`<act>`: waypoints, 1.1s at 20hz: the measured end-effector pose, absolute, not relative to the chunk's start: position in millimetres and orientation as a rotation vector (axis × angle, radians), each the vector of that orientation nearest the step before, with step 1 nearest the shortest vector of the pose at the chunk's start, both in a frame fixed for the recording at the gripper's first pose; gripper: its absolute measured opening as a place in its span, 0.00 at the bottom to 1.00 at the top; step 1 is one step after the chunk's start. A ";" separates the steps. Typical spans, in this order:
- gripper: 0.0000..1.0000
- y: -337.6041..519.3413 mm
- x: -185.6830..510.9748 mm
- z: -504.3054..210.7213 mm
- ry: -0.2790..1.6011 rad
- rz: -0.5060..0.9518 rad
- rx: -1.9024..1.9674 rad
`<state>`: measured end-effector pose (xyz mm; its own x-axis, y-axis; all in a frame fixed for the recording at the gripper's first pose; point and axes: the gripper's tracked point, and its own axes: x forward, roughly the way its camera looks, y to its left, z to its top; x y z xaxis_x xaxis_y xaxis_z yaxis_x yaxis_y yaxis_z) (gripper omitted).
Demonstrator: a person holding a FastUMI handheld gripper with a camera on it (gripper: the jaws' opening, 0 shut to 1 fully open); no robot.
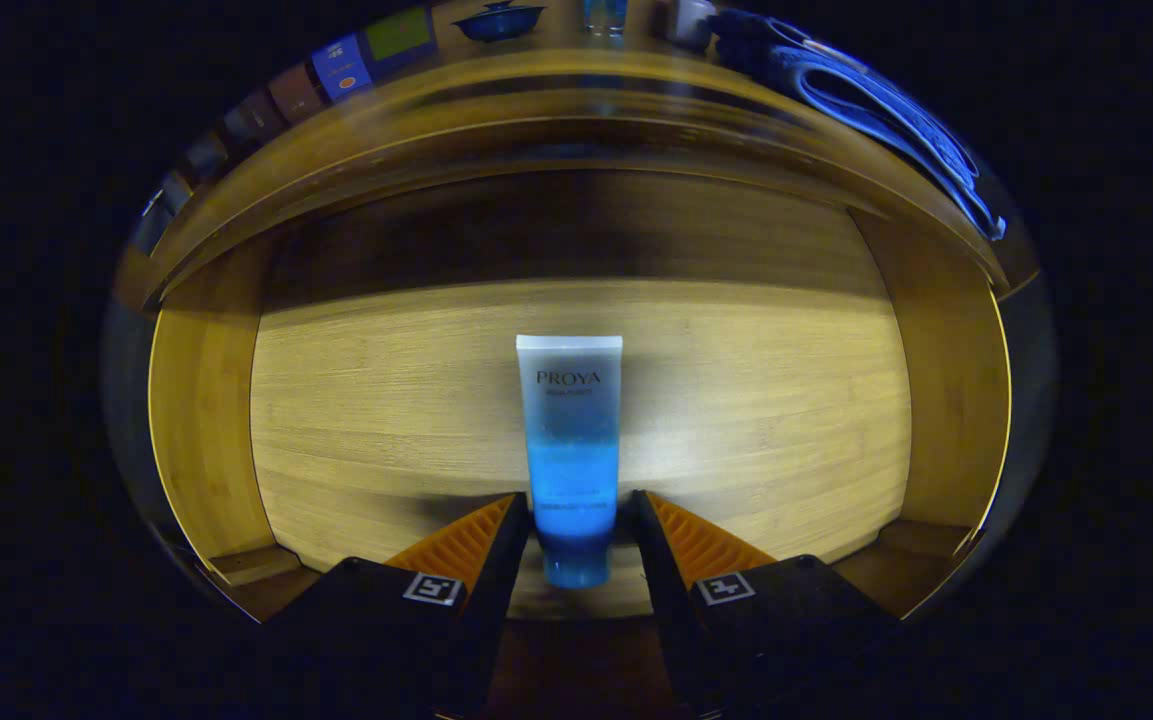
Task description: Pull open the drawer, take out the items inside it, and place them on the countertop above the cabinet.
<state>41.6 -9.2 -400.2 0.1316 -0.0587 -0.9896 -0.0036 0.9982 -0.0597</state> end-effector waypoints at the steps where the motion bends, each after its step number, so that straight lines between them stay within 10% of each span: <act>1: 0.70 -8.5 43.6 -387.6 1.434 -0.048 -0.043; 2: 0.46 -7.4 40.8 -394.9 1.441 -0.050 -0.039; 22: 0.37 4.2 35.5 -262.0 1.104 0.052 -0.008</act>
<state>35.5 4.2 -262.0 0.4488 0.0377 -0.8928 -0.0457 0.9988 0.0192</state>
